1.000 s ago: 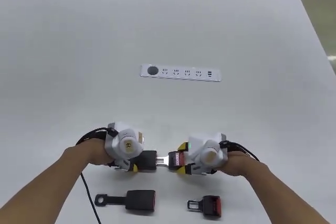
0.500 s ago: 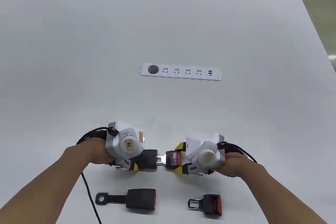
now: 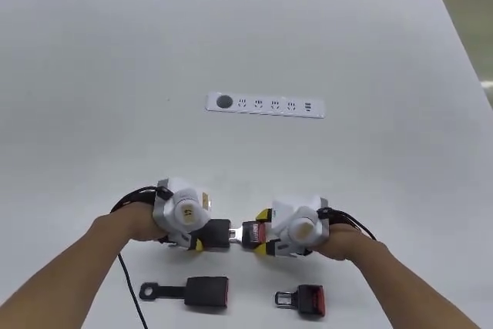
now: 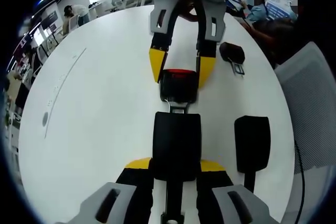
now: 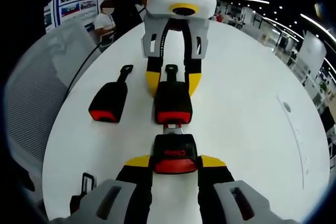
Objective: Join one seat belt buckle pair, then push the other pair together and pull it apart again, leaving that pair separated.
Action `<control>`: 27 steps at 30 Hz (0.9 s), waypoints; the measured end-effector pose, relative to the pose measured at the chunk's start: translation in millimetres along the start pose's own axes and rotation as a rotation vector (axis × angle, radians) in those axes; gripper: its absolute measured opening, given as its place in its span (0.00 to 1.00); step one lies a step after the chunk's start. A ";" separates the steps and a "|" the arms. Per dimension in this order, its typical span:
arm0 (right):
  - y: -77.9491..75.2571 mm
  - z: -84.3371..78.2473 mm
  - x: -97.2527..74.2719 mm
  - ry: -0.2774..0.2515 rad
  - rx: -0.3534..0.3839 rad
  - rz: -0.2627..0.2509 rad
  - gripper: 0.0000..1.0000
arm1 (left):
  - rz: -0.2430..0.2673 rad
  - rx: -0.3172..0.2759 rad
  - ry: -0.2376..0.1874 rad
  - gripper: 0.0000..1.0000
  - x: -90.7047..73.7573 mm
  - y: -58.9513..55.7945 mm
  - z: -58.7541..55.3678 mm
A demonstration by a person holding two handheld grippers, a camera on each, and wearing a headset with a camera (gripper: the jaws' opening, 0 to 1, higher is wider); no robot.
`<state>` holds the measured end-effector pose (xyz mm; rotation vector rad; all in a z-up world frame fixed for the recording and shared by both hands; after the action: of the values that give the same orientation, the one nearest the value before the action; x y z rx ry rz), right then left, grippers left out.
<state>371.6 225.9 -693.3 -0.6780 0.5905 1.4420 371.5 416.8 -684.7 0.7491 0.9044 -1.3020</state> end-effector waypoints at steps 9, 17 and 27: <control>0.4 -1.6 5.3 0.005 0.010 -0.002 0.28 | 0.000 0.000 0.003 0.31 -0.6 -0.5 -0.3; 1.0 5.2 9.9 0.002 0.016 0.003 0.28 | 0.003 -0.007 -0.006 0.31 0.5 -0.4 -2.8; 0.8 12.1 15.6 0.003 0.022 0.002 0.28 | 0.005 -0.008 -0.005 0.31 -0.6 -1.3 -1.5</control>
<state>371.2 245.4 -696.4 -0.6623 0.6090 1.4346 370.0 418.3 -684.8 0.7417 0.9026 -1.2947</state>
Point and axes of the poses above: the centre of the closed fingertips' face, and the gripper's own axes: x roughly forward along the fingers, y roughly to its left, z roughly out of its top, the point moved 10 cm from there along -x, roughly backward along the fingers, and after that the axes turned 4 degrees about -y, right-handed, at the moved point
